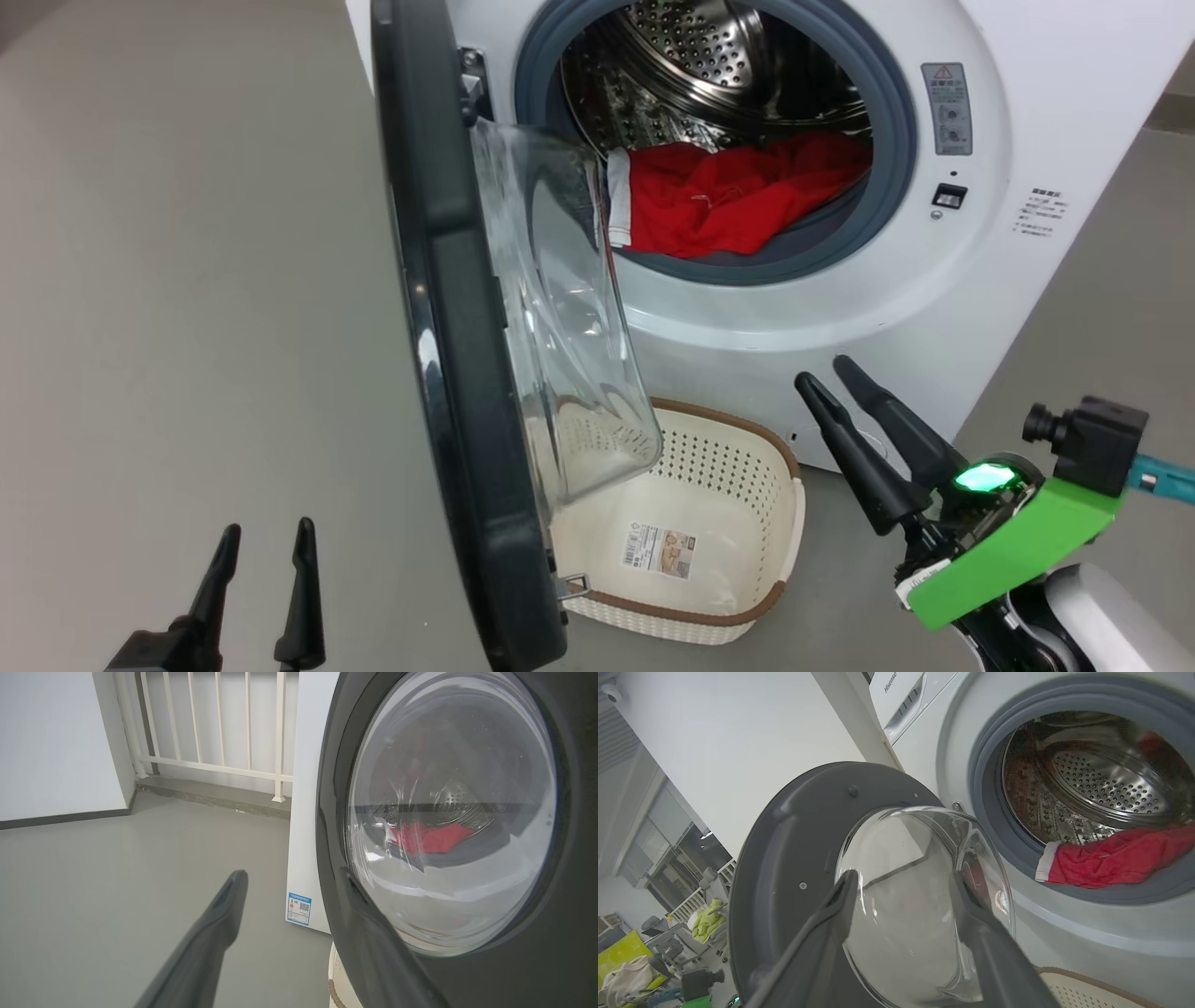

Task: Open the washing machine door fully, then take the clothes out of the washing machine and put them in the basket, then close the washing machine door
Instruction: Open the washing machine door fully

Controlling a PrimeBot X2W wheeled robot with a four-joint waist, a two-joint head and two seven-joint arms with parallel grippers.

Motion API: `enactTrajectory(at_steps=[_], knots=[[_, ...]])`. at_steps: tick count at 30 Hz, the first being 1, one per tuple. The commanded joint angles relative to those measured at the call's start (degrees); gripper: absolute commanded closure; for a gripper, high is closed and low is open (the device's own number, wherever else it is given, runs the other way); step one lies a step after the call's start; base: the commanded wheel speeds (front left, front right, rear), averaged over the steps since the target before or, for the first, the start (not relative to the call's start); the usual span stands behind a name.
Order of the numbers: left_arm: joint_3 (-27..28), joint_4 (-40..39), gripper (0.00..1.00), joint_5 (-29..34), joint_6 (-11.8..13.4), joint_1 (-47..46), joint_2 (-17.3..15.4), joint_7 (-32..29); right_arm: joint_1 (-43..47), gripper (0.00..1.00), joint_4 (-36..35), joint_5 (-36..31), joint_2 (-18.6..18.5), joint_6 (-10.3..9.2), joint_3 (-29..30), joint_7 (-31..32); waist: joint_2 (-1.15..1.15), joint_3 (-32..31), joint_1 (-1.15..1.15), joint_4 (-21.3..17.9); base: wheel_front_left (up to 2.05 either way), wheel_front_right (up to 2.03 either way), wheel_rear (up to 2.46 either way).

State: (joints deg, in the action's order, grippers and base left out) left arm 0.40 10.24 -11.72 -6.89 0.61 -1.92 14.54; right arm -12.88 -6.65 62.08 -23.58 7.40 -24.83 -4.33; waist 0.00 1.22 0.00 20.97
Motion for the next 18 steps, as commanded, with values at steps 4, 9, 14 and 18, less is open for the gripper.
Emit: enactTrajectory(at_steps=[4, 9, 14, 18], knots=[[1.9, -1.9, 0.0, -0.1, -0.1, -2.1, -1.0, 0.5, 1.3, 0.0, 1.9, -4.4, -2.2, 0.09, -2.4, -6.7, 0.0, 0.2, 0.0, -1.1, 0.0, 0.0, 0.0], [1.6, -2.3, 0.0, -0.4, 0.2, -1.9, -1.0, 0.5, 2.3, 0.0, 6.4, -10.6, -2.2, 0.09, -0.9, -10.2, 0.0, 0.4, 0.0, -1.4, 0.0, 0.0, 0.0], [1.7, -2.6, 0.0, -0.6, 0.4, -1.9, -1.0, 0.5, 3.5, 0.0, 8.2, -17.7, 1.3, 0.09, 3.3, -10.6, 0.0, 0.6, 0.0, -1.5, 0.0, 0.0, 0.0], [1.5, -2.8, 0.0, -0.7, 0.4, -2.2, -1.0, 0.5, 4.0, 0.0, 9.9, -24.2, 3.0, 0.09, 4.9, -10.6, 0.0, 0.8, 0.0, -1.4, 0.0, 0.0, 0.0]])
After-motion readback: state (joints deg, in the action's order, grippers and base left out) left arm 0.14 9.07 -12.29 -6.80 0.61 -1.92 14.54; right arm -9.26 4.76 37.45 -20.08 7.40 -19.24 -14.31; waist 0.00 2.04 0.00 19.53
